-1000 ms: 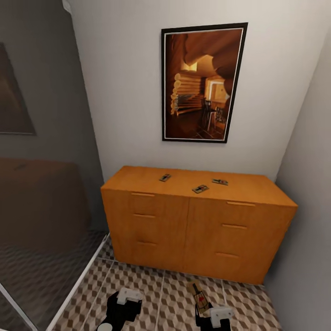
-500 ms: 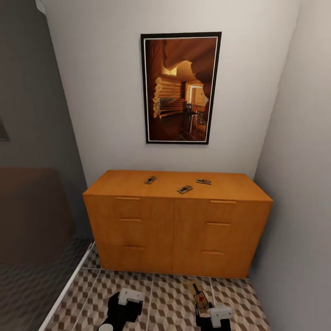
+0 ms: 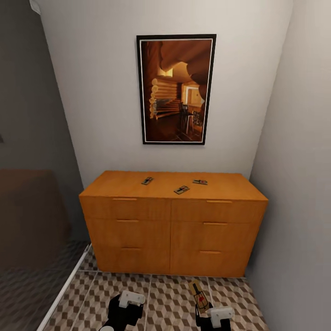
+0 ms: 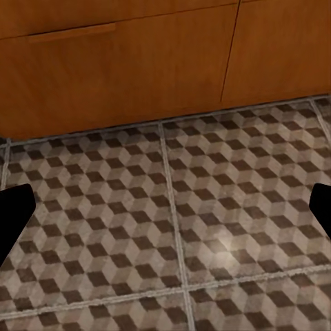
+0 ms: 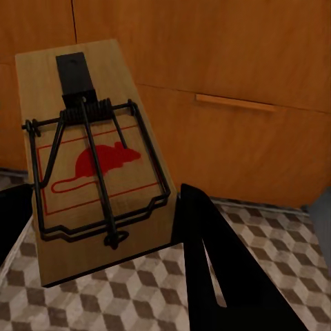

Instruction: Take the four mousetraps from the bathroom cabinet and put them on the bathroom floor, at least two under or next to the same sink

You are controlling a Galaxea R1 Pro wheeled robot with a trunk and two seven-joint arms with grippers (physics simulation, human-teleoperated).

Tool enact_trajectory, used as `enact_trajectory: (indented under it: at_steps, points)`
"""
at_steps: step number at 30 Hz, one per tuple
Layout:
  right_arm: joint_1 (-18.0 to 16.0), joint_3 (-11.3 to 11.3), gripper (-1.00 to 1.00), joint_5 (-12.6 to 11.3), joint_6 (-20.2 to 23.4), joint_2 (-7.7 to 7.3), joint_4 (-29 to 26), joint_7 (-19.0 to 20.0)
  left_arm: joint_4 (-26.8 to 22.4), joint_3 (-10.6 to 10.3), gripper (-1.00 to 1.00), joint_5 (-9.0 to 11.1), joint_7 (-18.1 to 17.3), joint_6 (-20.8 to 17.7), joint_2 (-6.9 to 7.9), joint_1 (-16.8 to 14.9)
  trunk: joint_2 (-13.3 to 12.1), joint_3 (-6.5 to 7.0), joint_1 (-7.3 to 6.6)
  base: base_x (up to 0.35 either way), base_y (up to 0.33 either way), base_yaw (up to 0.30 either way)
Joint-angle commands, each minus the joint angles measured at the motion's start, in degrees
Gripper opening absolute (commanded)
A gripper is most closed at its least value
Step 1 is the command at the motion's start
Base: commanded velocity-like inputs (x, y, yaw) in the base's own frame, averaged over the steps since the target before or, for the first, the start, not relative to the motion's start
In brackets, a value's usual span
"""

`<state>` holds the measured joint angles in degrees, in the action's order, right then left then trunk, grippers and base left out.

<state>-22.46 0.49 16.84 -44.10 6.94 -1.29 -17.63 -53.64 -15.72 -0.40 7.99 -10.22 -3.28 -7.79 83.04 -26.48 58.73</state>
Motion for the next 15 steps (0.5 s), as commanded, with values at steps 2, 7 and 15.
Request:
enact_trajectory:
  at_steps: [2, 7, 15]
  points:
    - [0.0, 0.0, -1.00, 0.3, -0.1, 0.02, 0.1, -0.2, -0.1, -0.2, 1.00, 0.0, 0.4, -0.3, 0.03, 0.0, 0.0, -0.06, 0.00, 0.000, 0.000, -0.002]
    - [0.0, 0.0, -1.00, 0.3, -0.1, 0.01, 0.1, -0.2, -0.1, -0.2, 1.00, 0.0, 0.4, -0.3, 0.03, 0.0, 0.0, -0.06, 0.00, 0.000, 0.000, -0.001]
    - [0.0, 0.0, -1.00, 0.3, -0.1, 0.01, 0.1, -0.1, 0.6, -0.2, 1.00, 0.0, 0.4, -0.3, 0.03, 0.0, 0.0, 0.11, 0.00, -0.075, 0.046, -0.157]
